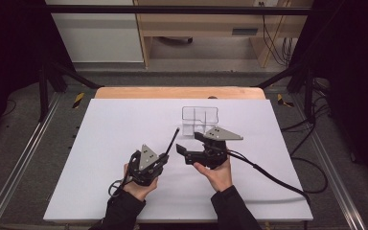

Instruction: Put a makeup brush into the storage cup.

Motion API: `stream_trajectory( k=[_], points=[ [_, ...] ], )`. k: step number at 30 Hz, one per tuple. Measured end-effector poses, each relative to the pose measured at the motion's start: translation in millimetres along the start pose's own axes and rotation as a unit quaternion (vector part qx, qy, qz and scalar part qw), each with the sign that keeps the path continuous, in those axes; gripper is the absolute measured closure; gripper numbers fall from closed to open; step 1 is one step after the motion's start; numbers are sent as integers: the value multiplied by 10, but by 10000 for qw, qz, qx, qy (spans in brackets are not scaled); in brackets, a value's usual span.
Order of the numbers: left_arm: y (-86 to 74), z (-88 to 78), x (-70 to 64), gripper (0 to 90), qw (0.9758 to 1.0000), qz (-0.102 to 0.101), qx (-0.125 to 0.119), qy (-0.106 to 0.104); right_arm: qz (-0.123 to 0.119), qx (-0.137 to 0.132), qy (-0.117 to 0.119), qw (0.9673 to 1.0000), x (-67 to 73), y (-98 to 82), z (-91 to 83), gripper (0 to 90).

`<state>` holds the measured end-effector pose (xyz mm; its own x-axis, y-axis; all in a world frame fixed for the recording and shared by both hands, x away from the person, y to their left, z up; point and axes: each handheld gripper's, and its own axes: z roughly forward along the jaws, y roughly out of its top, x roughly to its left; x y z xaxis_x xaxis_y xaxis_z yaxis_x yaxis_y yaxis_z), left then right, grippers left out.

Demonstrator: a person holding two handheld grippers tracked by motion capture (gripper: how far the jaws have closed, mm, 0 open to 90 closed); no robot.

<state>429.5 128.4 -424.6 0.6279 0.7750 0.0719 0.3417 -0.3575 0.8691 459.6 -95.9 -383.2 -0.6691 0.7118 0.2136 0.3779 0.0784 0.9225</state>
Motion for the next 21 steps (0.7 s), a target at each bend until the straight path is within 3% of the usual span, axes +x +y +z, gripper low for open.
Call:
stream_trajectory(
  k=[10, 21],
  points=[
    [-8, 8, 0, 831, 10000, -77, 7, 23, 187, -60, -40, 9998, 16, -61, 91, 223],
    [-1, 14, -26, 831, 9999, -149, -7, 35, 566, -85, 117, 9983, 30, -140, 223, 335]
  ],
)
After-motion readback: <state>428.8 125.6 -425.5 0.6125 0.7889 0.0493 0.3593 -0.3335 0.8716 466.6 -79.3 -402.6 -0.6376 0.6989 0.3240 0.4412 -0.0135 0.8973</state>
